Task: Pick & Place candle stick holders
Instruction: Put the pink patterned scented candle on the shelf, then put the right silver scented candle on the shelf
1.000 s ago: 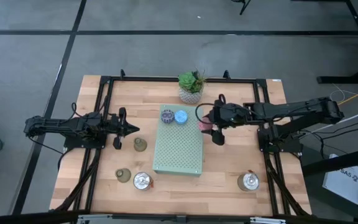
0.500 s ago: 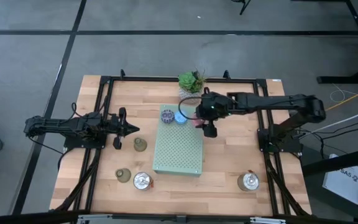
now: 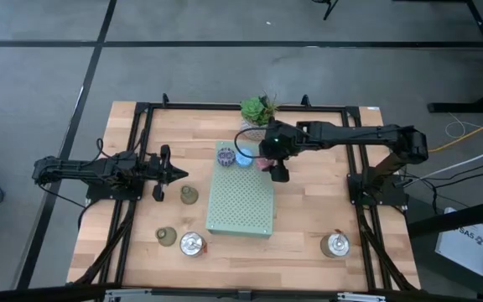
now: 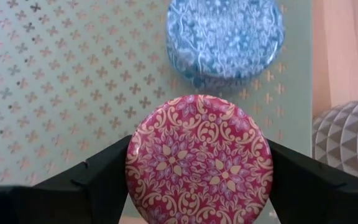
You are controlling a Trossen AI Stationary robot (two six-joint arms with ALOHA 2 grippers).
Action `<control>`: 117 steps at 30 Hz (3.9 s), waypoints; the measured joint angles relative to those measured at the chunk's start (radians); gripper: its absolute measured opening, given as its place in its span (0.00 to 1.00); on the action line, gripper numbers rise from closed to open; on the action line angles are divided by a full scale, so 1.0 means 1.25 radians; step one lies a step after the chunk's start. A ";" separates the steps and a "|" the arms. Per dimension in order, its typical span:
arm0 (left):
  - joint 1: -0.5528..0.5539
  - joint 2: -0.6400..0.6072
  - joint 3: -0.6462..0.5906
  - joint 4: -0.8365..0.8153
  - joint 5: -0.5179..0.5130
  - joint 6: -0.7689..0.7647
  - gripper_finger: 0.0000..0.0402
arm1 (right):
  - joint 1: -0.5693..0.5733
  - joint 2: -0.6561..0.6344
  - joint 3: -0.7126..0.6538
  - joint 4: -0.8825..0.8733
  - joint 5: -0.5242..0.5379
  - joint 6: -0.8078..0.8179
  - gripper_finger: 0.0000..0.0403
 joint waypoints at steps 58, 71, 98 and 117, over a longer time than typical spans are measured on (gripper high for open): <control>0.000 0.000 0.000 0.000 0.000 0.000 0.02 | 0.180 -0.069 0.097 -0.336 0.103 0.400 0.99; 0.000 0.000 0.000 0.000 0.000 0.000 0.02 | 0.377 -0.090 0.054 -0.296 0.228 0.667 0.99; 0.000 0.000 0.000 0.000 0.000 0.000 0.02 | 0.606 -0.090 0.053 -0.229 0.037 1.035 0.99; 0.000 0.000 0.000 0.000 0.000 0.000 0.02 | 0.606 -0.089 0.053 -0.207 0.028 1.070 0.99</control>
